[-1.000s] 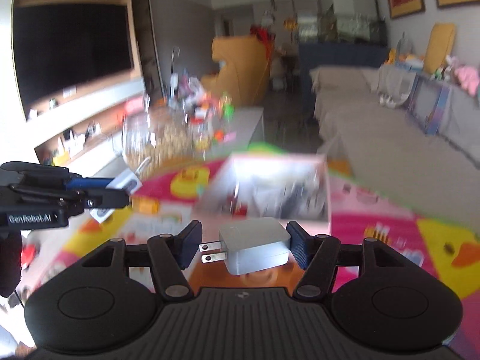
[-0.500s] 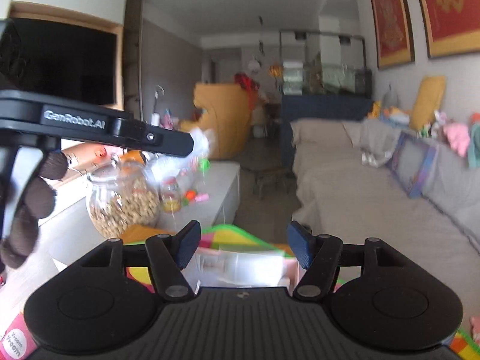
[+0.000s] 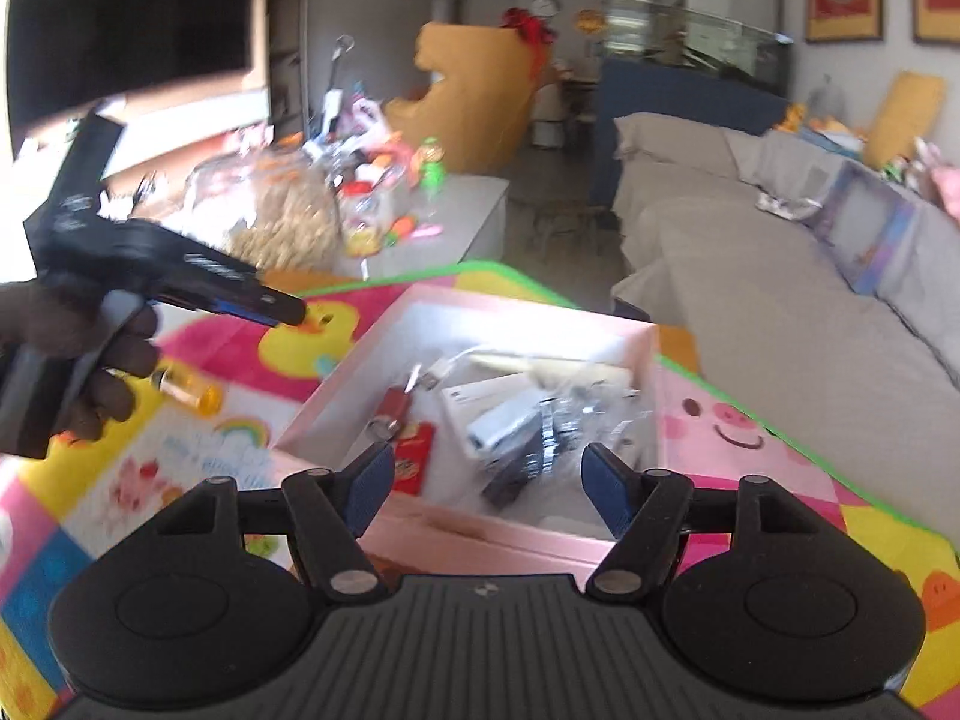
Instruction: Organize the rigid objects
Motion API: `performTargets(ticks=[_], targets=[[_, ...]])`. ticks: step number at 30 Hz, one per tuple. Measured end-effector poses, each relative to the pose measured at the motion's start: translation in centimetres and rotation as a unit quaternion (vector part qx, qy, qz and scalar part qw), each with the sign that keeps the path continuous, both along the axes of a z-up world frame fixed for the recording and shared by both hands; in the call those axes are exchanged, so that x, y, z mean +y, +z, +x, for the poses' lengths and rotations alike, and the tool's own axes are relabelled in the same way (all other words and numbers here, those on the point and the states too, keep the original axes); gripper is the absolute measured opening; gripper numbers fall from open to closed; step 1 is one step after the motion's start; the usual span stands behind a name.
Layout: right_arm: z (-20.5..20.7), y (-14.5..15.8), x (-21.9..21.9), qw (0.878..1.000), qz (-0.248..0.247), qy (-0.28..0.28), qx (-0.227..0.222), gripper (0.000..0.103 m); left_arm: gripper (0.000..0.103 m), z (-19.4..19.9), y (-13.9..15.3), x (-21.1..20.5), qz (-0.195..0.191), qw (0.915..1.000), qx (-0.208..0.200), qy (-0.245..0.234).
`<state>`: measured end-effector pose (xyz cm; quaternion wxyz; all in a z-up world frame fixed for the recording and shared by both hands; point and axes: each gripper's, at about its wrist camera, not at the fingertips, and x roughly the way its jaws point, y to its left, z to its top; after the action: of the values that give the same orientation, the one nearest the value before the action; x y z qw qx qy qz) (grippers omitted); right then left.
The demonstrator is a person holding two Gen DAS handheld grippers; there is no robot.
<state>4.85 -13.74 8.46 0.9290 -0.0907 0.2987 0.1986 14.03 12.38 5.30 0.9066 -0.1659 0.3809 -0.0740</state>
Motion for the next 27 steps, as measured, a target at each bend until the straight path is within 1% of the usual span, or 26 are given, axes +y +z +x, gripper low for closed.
performTargets(ticks=[3, 7, 10, 11, 13, 16, 19, 23, 25, 27], targets=[[-0.6, 0.1, 1.3, 1.000, 0.002, 0.017, 0.009, 0.070, 0.026, 0.8, -1.1, -0.5, 0.011, 0.9999, 0.005, 0.002], [-1.5, -0.4, 2.5, 0.999, -0.015, 0.034, 0.014, 0.070, 0.026, 1.8, -1.5, -2.7, 0.037, 0.9992, 0.001, 0.019], [-1.7, -0.7, 3.1, 0.999, -0.027, 0.039, 0.022, 0.070, 0.027, 1.9, -1.9, -3.8, 0.072, 0.9974, 0.004, 0.009], [-1.8, -0.8, 3.3, 0.998, -0.030, 0.039, 0.024, 0.070, 0.029, 1.8, -2.0, -4.0, 0.086, 0.9963, 0.001, 0.003], [-1.9, -1.0, 3.5, 0.998, -0.029, 0.041, 0.030, 0.070, 0.029, 1.1, -2.1, -4.0, 0.104, 0.9945, -0.005, -0.011], [-1.8, -0.9, 4.0, 0.998, -0.026, 0.044, 0.031, 0.070, 0.029, -1.2, -2.0, -3.9, 0.129, 0.9910, -0.013, -0.035], [-1.6, -0.4, 4.8, 0.998, -0.014, 0.050, 0.026, 0.070, 0.029, -4.7, -2.0, -3.4, 0.154, 0.9865, -0.028, -0.048], [-1.1, 0.0, 6.5, 0.998, -0.004, 0.063, 0.025, 0.070, 0.029, -9.9, -2.1, -1.8, 0.161, 0.9847, -0.040, -0.055], [-0.9, 0.1, 7.6, 0.997, -0.005, 0.071, 0.027, 0.070, 0.029, -12.1, -2.0, -0.5, 0.160, 0.9851, -0.042, -0.048], [-0.6, 0.1, 8.8, 0.996, -0.007, 0.080, 0.031, 0.070, 0.029, -14.0, -2.0, 1.0, 0.164, 0.9851, -0.042, -0.028]])
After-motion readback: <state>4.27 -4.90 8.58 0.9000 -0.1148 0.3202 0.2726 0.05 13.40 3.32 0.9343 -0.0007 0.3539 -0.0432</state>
